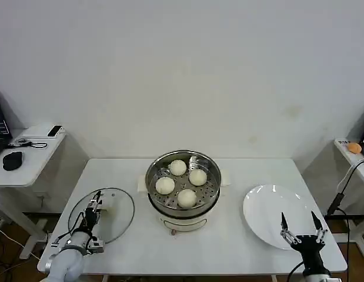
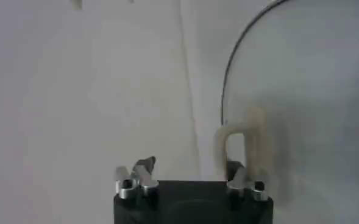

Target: Take steamed baozi put them in steamer then cover it.

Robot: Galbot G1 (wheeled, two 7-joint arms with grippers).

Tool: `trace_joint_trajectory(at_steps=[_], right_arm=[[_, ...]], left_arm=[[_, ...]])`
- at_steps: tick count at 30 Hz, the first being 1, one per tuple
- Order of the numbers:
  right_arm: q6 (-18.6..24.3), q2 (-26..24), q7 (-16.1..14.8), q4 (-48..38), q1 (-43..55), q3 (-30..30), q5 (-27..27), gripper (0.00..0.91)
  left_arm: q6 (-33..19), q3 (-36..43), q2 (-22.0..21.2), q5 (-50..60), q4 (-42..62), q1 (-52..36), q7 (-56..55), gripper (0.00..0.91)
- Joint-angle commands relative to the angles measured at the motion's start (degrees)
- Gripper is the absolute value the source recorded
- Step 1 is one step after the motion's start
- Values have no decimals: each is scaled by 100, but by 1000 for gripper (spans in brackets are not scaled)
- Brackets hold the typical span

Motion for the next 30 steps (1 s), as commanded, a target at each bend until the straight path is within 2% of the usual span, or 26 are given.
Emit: trace_joint_trajectory(at_steps=[1, 10, 19, 25, 30], right_arm=[[-11, 9, 1, -13, 12, -13, -27, 907], [8, 6, -6, 6, 7, -101, -97, 907], [-83, -275, -69, 24, -16, -177, -118, 907], [-131, -440, -89, 19, -14, -280, -81, 907], [-105, -551, -97, -41, -17, -360, -127, 907]], left_arm=[[-2, 0, 17, -36, -56, -41, 0, 0], [250, -190, 69, -99, -924, 277, 130, 0], [1812, -170, 216, -847, -2171, 382, 443, 0], [2179, -373, 192, -847, -2714, 451, 563, 0], [2410, -279, 273, -1278, -3081, 430, 543, 0]])
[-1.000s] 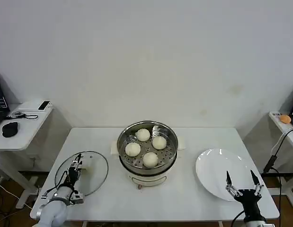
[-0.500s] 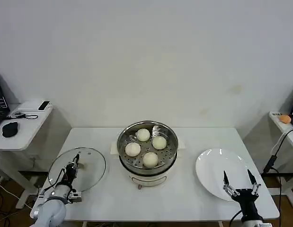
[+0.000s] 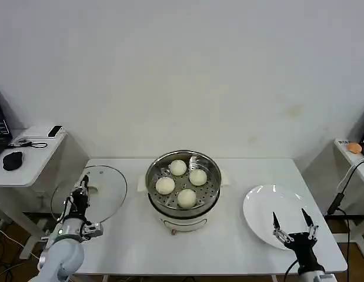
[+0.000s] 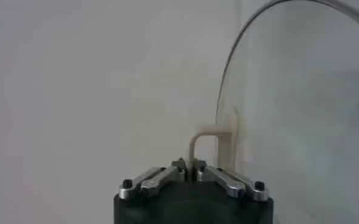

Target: Take steamed baozi put them in steamer then cover it.

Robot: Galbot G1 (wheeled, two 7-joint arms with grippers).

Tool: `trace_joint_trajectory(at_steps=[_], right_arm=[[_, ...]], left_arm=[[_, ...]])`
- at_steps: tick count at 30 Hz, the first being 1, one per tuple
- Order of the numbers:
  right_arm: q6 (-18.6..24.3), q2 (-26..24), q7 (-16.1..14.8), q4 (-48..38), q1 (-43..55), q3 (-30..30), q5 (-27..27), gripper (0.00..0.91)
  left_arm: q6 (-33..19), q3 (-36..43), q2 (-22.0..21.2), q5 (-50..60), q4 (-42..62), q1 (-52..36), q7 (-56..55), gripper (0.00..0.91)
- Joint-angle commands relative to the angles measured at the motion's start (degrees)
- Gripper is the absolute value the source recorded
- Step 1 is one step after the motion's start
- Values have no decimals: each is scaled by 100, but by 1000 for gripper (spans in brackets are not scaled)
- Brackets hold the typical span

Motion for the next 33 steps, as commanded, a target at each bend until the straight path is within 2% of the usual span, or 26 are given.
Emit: trace_joint_trajectory(at_steps=[1, 8, 13, 17, 21, 33], right_arm=[[1, -207, -5, -43, 6, -120, -50, 907], [14, -228, -6, -118, 51, -240, -185, 907], [-24, -75, 1, -95, 95, -312, -344, 907], [-11, 91, 9, -109, 87, -382, -537, 907], [23, 185, 12, -126, 39, -415, -684, 907], [32, 268, 8, -239, 123, -548, -832, 907]], left_arm=[[876, 53, 130, -703, -1126, -2, 61, 0], [1436, 1092, 342, -1605, -1234, -766, -321, 0], [1673, 1763, 345, -1629, -1041, -1606, -249, 0], [1689, 2204, 61, -1305, -648, -2141, 36, 0], [1697, 2550, -411, -527, -435, -2434, 492, 0], [1705, 2985, -1632, 1465, 128, -2800, 1804, 0]])
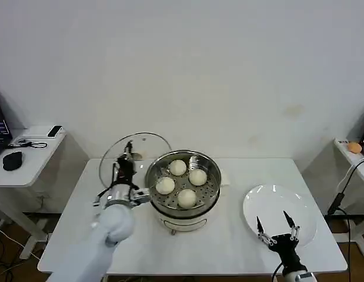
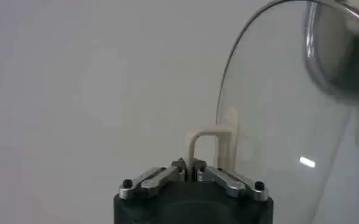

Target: Take steamed baozi put them in steamer then cover it.

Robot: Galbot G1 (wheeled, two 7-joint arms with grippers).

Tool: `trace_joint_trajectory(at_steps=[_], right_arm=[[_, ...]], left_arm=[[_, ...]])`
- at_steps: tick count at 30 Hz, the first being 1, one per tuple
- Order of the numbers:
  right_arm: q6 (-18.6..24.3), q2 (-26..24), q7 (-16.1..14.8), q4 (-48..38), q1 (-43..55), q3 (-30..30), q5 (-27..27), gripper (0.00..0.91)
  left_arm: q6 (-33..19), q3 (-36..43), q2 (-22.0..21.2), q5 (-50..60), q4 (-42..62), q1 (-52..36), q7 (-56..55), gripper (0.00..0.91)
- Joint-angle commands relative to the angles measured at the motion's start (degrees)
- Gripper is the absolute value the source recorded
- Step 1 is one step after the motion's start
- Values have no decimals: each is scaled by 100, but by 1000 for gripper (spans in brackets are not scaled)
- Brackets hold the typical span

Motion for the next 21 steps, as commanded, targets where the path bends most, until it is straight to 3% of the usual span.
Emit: trace_joint_trajectory(at_steps=[1, 14, 21], right_arm=[[16, 84, 2, -63, 34, -93, -182, 907], [20, 99, -1, -155, 86, -177, -250, 907], [20, 106, -5, -175, 88, -223, -286, 907]], left_arm=[[125, 601, -1118, 1630, 533, -597, 1133, 0], [124, 754, -2078, 2650, 678, -464, 1747, 0], [125, 784, -2154, 2885, 570, -326, 1960, 0]])
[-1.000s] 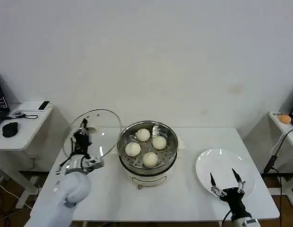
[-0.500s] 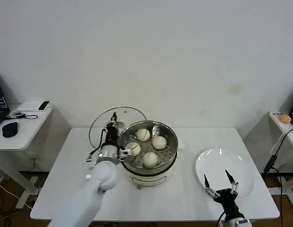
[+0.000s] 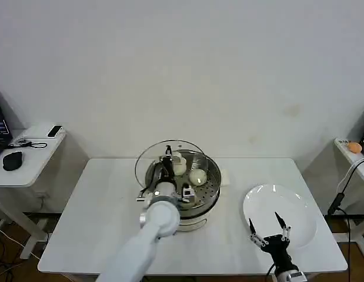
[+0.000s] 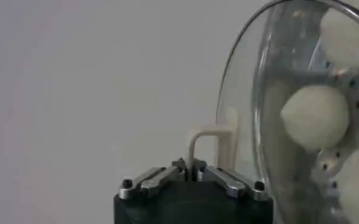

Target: Take steamed baozi put them in steamer then cover it.

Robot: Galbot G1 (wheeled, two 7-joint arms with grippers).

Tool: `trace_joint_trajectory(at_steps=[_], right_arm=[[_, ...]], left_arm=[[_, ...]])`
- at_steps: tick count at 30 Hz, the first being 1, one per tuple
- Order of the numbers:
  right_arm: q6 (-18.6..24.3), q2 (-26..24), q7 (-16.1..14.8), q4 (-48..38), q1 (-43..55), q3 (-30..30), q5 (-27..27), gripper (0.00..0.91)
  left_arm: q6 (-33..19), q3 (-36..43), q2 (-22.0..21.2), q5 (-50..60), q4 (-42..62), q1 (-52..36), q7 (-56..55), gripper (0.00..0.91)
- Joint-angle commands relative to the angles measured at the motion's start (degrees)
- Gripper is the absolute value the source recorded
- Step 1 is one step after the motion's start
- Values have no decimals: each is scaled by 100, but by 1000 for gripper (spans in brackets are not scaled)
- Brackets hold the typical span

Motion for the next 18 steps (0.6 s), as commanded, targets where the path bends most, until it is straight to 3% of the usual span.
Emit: trace_joint_trajectory(at_steps=[1, 18], right_arm=[[7, 21, -2, -24, 4, -34, -52, 907], [2, 30, -8, -83, 31, -136, -111, 907]], left_arm=[[24, 127, -504, 742, -63, 74, 523, 0], [14, 132, -518, 953, -214, 329, 680, 0]])
